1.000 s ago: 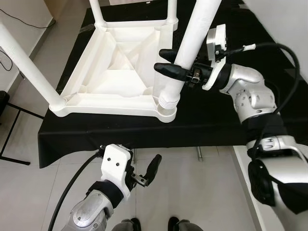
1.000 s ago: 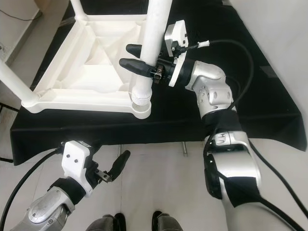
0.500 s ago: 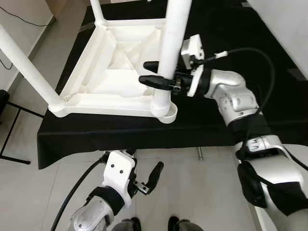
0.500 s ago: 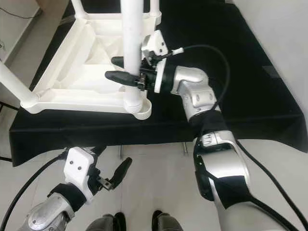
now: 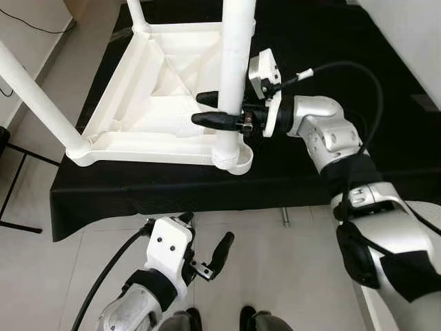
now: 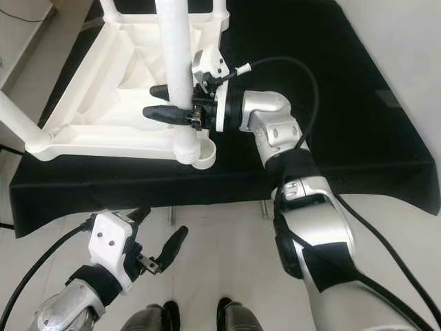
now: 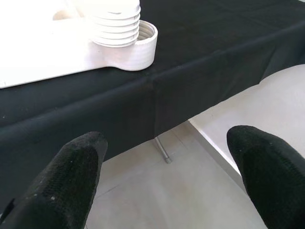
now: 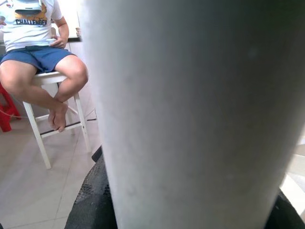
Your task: Building children table
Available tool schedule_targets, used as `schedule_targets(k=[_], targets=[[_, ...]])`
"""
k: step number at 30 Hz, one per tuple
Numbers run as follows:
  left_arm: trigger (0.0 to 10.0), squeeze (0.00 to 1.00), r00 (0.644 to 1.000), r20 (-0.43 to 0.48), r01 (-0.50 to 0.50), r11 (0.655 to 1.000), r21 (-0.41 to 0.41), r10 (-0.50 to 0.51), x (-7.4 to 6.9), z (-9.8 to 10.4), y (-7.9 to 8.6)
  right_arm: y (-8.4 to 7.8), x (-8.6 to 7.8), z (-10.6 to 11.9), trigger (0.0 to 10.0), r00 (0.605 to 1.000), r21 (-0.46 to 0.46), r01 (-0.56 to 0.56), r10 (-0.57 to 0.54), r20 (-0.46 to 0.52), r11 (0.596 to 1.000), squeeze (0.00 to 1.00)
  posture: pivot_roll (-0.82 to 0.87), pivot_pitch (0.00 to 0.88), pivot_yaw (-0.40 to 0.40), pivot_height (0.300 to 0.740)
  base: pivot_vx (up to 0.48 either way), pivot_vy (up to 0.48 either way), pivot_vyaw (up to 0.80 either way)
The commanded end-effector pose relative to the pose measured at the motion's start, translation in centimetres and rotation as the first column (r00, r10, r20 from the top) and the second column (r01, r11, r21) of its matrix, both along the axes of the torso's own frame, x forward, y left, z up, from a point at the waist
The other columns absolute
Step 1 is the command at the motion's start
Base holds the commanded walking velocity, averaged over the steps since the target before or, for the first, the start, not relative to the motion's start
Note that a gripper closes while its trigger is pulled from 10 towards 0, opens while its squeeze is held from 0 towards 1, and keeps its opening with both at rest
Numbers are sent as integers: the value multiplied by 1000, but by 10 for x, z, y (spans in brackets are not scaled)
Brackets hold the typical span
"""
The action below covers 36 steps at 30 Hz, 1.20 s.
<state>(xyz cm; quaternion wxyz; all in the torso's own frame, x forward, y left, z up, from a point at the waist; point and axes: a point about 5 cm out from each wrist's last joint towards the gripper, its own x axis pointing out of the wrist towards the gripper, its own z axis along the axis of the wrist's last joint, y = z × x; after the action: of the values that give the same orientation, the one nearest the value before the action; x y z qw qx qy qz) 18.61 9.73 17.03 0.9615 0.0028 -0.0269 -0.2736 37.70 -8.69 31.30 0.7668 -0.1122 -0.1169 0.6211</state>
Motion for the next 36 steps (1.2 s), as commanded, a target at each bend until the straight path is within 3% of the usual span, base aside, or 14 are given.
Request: schedule_targets(k=[1,8,15,26,36], targets=[[10000,0,1000,-13,-2,1000,13,2,-5,-1,0,1,3,-8,10000,999,-28,14,-15,-33,1000,0,13,320,1,740,0,0,0],[10000,0,1000,-13,-3,1000,9,3,-7,0,-1,-2,3,-1,10000,999,-15,-5,4,-32,1000,0,15,331,-1,740,0,0,0],[10000,0,1000,-20,0,1000,1,0,-11,1,-1,-10,-6,2,10000,986,-20,-165,164,-41,986,0,25,348,7,740,0,0,0],[10000,0,1000,-26,5,1000,5,-4,-14,2,0,-10,1,2,10000,996,-39,-90,88,-34,995,0,30,353,10,740,0,0,0],[10000,0,1000,-25,2,1000,3,-2,-14,3,-1,-7,1,3,10000,992,-90,-121,119,-29,989,0,29,357,3,740,0,0,0]])
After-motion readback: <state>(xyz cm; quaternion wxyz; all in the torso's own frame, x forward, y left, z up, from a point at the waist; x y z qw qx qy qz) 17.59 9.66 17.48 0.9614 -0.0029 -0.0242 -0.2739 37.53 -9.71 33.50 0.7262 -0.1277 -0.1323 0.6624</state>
